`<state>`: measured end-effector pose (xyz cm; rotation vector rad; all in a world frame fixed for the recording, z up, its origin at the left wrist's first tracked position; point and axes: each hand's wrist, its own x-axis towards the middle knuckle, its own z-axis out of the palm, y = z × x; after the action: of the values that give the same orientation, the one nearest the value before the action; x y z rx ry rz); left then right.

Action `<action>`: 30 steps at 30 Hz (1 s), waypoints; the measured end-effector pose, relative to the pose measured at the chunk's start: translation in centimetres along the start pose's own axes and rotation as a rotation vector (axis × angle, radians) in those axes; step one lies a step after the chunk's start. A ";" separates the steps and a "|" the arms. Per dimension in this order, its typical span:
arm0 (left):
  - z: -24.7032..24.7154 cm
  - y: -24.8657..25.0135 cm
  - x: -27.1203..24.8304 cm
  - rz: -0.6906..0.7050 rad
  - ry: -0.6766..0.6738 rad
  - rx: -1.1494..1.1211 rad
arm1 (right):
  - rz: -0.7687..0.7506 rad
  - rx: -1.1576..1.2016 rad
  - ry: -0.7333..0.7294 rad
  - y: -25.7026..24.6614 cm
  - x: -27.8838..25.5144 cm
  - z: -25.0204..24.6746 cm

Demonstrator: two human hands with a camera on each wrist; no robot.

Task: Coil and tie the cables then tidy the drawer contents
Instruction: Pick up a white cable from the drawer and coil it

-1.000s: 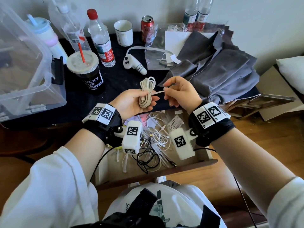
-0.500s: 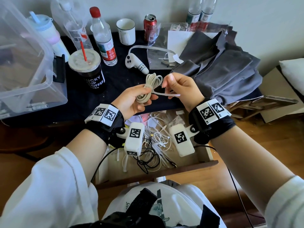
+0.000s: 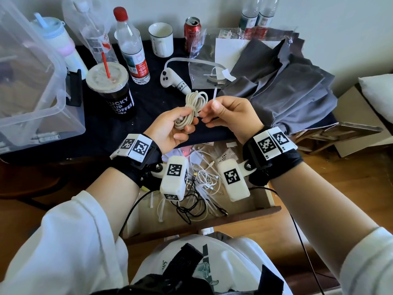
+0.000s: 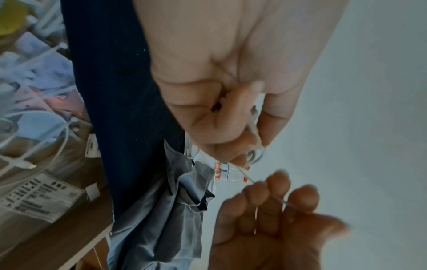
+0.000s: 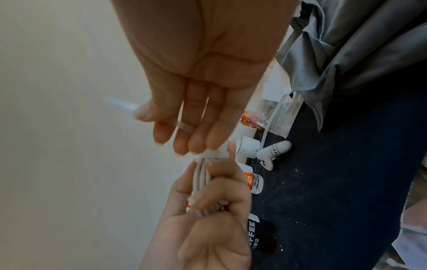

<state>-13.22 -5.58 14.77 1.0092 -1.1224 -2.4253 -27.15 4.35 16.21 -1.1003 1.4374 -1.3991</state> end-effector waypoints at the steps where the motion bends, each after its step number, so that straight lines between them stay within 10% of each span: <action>1: 0.0 0.0 0.0 -0.002 -0.008 0.013 | 0.008 -0.030 0.011 -0.2 0.0 0.1; 30: 0.3 -0.3 -0.8 0.115 -0.070 0.341 | 0.187 -0.301 0.145 -1.1 0.4 -0.4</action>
<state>-12.86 -4.85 15.03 0.9276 -1.6118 -2.2396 -27.63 4.13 17.36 -1.0318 1.8516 -1.1748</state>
